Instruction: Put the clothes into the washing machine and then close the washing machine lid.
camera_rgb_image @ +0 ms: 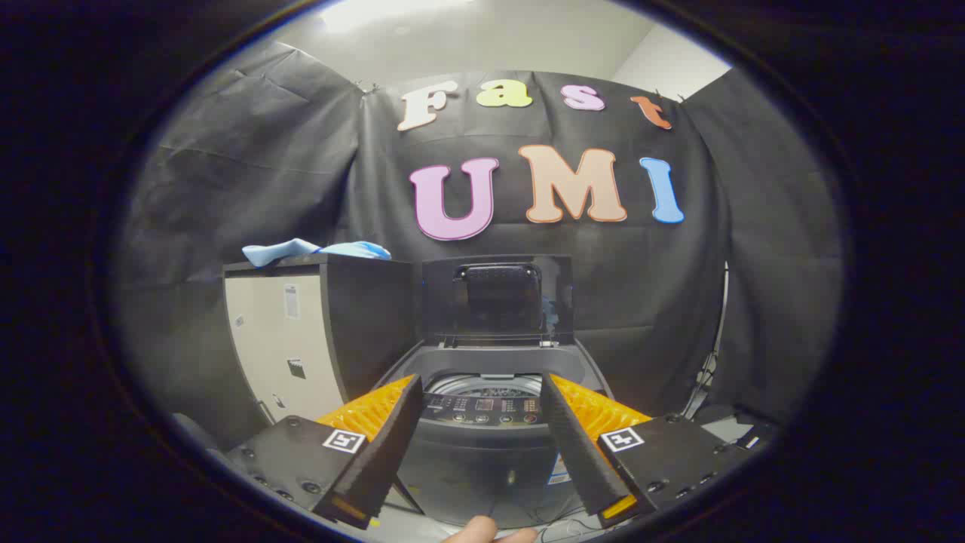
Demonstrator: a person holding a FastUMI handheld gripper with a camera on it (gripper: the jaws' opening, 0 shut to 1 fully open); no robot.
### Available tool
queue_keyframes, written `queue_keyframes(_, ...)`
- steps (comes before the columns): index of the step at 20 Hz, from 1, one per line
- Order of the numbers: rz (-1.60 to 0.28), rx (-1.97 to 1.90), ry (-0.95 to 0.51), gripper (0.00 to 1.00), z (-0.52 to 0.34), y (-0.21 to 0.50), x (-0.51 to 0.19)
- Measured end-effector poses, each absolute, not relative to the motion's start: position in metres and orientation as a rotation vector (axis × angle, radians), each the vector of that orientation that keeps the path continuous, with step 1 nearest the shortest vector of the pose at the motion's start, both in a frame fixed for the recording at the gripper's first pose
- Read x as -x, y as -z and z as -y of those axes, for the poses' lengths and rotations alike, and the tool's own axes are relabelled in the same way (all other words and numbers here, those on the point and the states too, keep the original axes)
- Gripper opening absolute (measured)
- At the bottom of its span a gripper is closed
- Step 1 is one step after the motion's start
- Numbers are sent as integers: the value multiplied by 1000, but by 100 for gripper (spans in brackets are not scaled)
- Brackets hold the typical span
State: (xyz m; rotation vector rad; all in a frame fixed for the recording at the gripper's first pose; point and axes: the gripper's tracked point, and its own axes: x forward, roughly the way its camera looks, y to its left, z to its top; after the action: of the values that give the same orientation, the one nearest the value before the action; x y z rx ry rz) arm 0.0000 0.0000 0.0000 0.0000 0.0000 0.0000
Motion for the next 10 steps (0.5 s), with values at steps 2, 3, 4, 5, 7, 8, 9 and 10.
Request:
queue_keyframes(2,-1,-12,1,97,0,3,-1)
queue_keyframes(3,-2,-14,5,97,1,4,-2)
queue_keyframes(4,-7,-16,8,97,2,6,-2)
queue_keyframes(5,-11,-20,8,97,2,7,-2)
queue_keyframes(7,-12,-20,11,97,3,7,-3)
queue_keyframes(8,-11,-22,13,97,4,6,-2)
queue_keyframes(9,-8,-24,15,97,5,7,-1)
queue_keyframes(10,-7,-26,18,97,6,8,-1)
